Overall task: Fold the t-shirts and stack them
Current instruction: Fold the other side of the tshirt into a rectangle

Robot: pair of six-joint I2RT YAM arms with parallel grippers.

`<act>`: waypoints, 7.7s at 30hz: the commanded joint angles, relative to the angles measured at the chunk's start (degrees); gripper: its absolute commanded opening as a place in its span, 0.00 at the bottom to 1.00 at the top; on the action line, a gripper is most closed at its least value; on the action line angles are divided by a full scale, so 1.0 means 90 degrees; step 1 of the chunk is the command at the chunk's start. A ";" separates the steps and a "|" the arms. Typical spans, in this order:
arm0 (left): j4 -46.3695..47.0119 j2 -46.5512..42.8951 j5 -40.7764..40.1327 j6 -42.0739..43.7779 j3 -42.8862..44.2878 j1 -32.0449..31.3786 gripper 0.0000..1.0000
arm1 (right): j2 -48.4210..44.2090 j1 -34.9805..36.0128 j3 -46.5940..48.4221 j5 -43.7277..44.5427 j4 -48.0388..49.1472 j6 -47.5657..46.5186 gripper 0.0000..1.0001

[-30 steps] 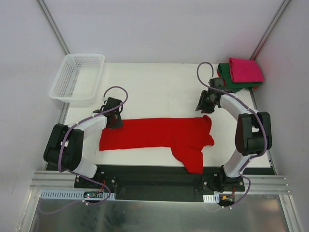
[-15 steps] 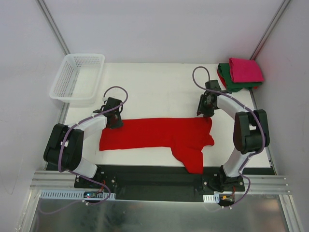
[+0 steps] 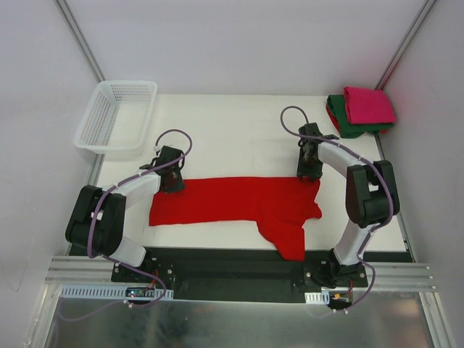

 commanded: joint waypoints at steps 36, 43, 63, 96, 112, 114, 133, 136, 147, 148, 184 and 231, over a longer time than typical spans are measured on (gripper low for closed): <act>-0.0252 0.0196 0.0071 0.0133 0.0227 0.0089 0.22 | -0.0927 -0.2251 -0.0328 -0.2738 0.1312 0.0755 0.43; -0.0252 0.0157 0.0052 0.0172 0.0207 0.0099 0.22 | -0.0703 -0.2768 -0.1032 -0.3676 0.2024 0.1274 0.43; -0.0252 0.0156 0.0023 0.0182 0.0139 0.0138 0.21 | -0.0097 -0.2993 -0.1374 -0.4887 0.3090 0.1909 0.43; -0.0252 0.0137 0.0120 0.0192 0.0100 0.0147 0.19 | -0.1083 -0.2984 -0.1990 -0.4429 0.2279 0.1313 0.43; -0.0252 0.0127 0.0120 0.0211 0.0119 0.0138 0.19 | -0.1054 -0.2984 -0.1990 -0.4292 0.2220 0.1255 0.01; -0.0261 0.0127 0.0120 0.0211 0.0119 0.0138 0.19 | -0.1083 -0.2984 -0.2028 -0.4272 0.2269 0.1284 0.01; -0.0261 0.0157 0.0081 0.0192 0.0109 0.0147 0.16 | -0.1747 -0.3169 -0.1716 -0.2827 0.2143 0.1948 0.01; -0.0261 0.0195 0.0091 0.0182 0.0119 0.0157 0.15 | -0.1786 -0.3198 -0.1677 -0.2642 0.2094 0.1958 0.01; -0.0524 0.0810 0.0150 0.0094 0.0577 0.0245 0.00 | -0.1630 -0.3267 -0.1443 -0.2641 0.1937 0.1880 0.01; -0.0583 0.0936 0.0159 0.0084 0.0646 0.0255 0.00 | -0.1640 -0.3277 -0.1414 -0.2632 0.1937 0.1880 0.01; -0.1092 0.1328 0.0521 0.0016 0.1008 0.0724 0.00 | -0.2284 -0.3531 -0.1199 -0.1470 0.1576 0.1753 0.38; -0.1043 0.1592 0.0609 0.0182 0.1359 0.0714 0.00 | -0.0488 0.0141 -0.0615 -0.0670 0.0209 0.0532 0.01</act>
